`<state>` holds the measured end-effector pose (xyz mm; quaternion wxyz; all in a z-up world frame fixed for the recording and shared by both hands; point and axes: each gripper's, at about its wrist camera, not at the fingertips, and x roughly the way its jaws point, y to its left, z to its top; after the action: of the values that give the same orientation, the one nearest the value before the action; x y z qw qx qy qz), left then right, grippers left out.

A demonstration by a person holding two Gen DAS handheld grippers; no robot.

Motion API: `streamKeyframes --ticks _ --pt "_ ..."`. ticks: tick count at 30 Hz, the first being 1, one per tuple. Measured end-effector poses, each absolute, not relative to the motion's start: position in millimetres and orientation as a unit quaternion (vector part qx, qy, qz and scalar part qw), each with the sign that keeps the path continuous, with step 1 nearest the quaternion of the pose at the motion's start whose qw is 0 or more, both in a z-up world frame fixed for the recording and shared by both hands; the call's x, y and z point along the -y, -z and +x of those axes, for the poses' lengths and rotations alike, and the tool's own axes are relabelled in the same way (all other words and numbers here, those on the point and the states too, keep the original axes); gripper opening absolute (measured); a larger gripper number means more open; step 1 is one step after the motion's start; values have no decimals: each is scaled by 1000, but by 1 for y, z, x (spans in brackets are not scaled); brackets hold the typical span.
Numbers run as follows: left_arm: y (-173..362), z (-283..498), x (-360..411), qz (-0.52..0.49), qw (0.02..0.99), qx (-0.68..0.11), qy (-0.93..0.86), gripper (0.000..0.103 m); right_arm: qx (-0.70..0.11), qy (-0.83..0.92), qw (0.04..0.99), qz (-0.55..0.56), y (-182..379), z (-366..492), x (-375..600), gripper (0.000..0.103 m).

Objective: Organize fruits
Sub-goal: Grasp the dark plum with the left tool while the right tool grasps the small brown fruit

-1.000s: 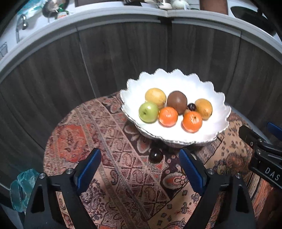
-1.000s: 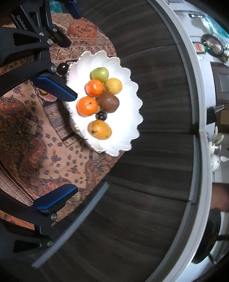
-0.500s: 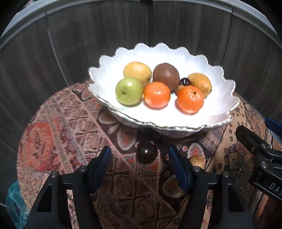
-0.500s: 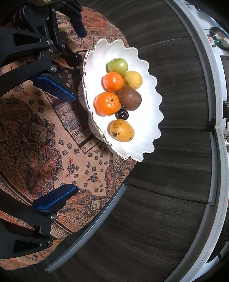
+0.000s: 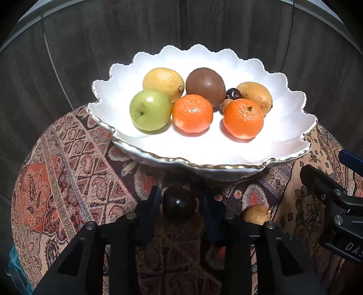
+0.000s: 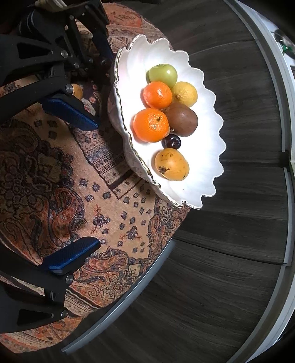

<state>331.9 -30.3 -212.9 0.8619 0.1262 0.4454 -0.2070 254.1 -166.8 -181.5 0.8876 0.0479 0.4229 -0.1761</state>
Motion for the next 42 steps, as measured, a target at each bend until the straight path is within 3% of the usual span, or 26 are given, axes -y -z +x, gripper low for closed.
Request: streamKeyframes --ticks 2,12,33,36,38,42 --pt "212 332 31 127 862 -445 209 27 -422 177 888 49 181 254 167 95" --pt "197 319 21 123 871 -435 192 26 -411 162 896 49 171 251 165 95" --pt "172 270 -81 45 896 -438 56 26 -426 64 902 32 182 256 101 95" --pt "176 272 -85 33 895 -442 53 26 -426 55 903 27 185 259 90 86" --pt "178 273 -89 29 895 -442 52 26 -431 48 901 27 189 262 86 74" --pt "180 275 -93 20 895 -444 50 26 -442 49 895 28 196 268 83 64"
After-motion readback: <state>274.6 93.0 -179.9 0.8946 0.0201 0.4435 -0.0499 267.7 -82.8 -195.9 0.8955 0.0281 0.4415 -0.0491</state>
